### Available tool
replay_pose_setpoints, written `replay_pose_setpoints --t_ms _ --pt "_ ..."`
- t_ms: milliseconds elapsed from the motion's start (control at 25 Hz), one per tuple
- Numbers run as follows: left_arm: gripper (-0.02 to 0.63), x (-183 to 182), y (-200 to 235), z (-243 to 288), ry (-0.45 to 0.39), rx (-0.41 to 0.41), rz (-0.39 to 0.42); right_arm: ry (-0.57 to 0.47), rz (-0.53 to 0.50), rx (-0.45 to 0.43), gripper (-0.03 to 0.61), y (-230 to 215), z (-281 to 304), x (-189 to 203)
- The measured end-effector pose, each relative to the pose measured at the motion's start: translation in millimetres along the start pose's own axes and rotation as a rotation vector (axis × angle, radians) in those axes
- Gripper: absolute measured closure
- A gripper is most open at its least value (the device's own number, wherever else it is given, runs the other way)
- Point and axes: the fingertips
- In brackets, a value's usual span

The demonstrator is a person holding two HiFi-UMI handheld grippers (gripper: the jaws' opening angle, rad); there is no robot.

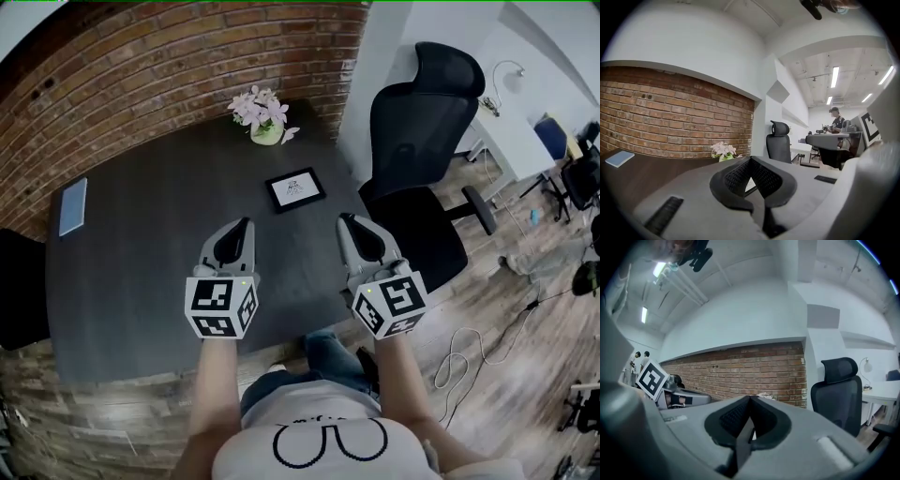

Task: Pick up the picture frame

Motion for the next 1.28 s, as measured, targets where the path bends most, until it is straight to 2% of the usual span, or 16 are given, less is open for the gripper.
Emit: replay_pose_setpoints --t_ms 240,720,800,920,1280 --pt "0.615 6.9 7.1 63.1 0.052 -0.1 -0.022 0.032 -0.006 -0.079 0.578 -53.7 47.9 10.9" --pt "0.613 34.0 38.6 147.3 0.155 -0.38 -0.121 0.138 0.027 -0.237 0.578 -131.2 123.9 49.5" --pt "0.576 38.5 38.6 159.6 0.169 -0.395 -0.132 0.156 0.037 -0.259 0.577 -139.6 134.0 56.7" --pt "0.459 49.0 35.3 177.2 0.198 -0.387 -0.159 0.18 0.053 -0.288 0.578 -148.4 148.0 69.1" --pt "0.448 94.9 39.6 206.7 0.298 -0.405 -0.162 0.26 0.086 -0.334 0.577 -158.4 180.2 116.2"
Point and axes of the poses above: the fingertips, and each gripper's own axes: z forward along the fingers, y to its left, x out of its underside, and after that the axes turned 4 degrees about -x, right-handed
